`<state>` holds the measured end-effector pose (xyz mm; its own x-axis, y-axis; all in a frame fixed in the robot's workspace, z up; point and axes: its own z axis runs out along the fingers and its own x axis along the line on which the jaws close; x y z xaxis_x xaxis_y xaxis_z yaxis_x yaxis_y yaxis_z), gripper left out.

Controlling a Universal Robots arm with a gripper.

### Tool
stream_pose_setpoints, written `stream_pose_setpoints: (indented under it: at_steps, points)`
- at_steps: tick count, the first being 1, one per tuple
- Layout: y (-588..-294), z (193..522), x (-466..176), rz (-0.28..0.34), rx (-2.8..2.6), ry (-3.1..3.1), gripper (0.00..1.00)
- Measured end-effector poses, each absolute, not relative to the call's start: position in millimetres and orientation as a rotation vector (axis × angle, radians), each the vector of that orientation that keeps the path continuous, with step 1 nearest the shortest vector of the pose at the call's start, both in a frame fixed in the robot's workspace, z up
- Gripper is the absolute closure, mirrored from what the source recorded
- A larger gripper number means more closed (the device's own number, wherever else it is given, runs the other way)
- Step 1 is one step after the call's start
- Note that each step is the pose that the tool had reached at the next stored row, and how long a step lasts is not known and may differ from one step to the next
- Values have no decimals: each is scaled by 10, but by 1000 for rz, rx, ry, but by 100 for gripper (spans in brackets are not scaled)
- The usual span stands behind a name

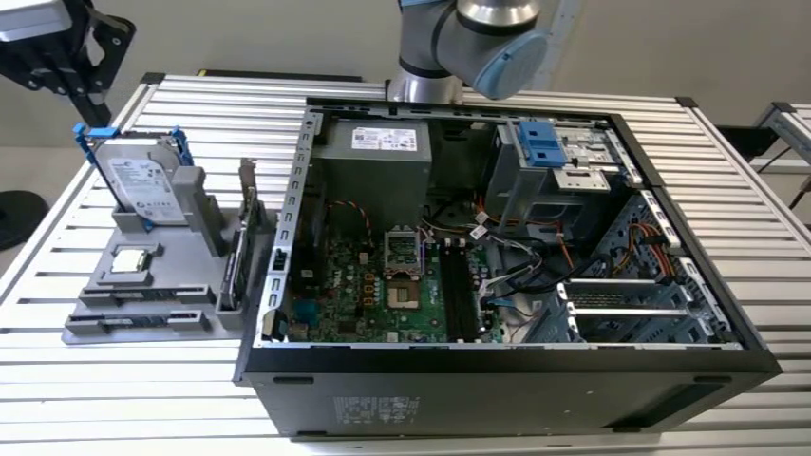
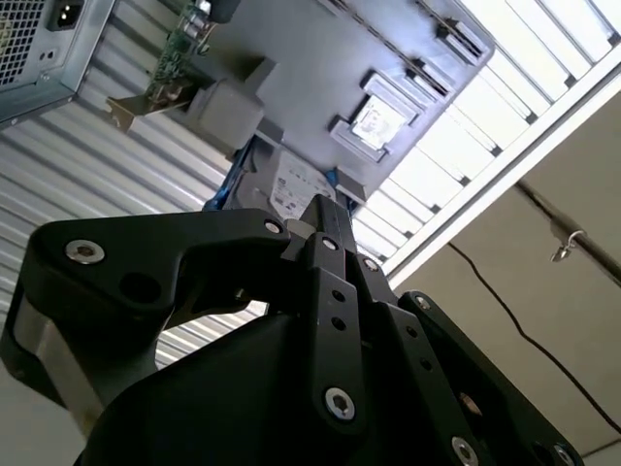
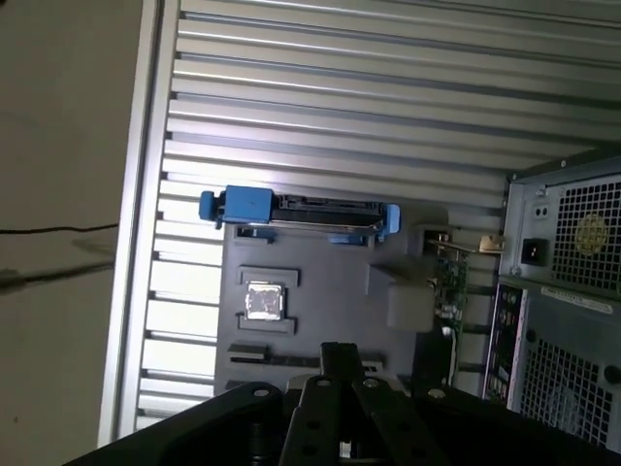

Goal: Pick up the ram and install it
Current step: 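Reach for the ram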

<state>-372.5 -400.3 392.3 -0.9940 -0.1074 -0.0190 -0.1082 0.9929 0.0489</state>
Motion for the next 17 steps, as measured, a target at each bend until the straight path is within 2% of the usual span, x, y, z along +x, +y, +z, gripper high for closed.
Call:
stream_pose_setpoints:
  at_steps: [17]
  points:
    - [-4003, 3923, -3856, 78, -207, 3118, 100]
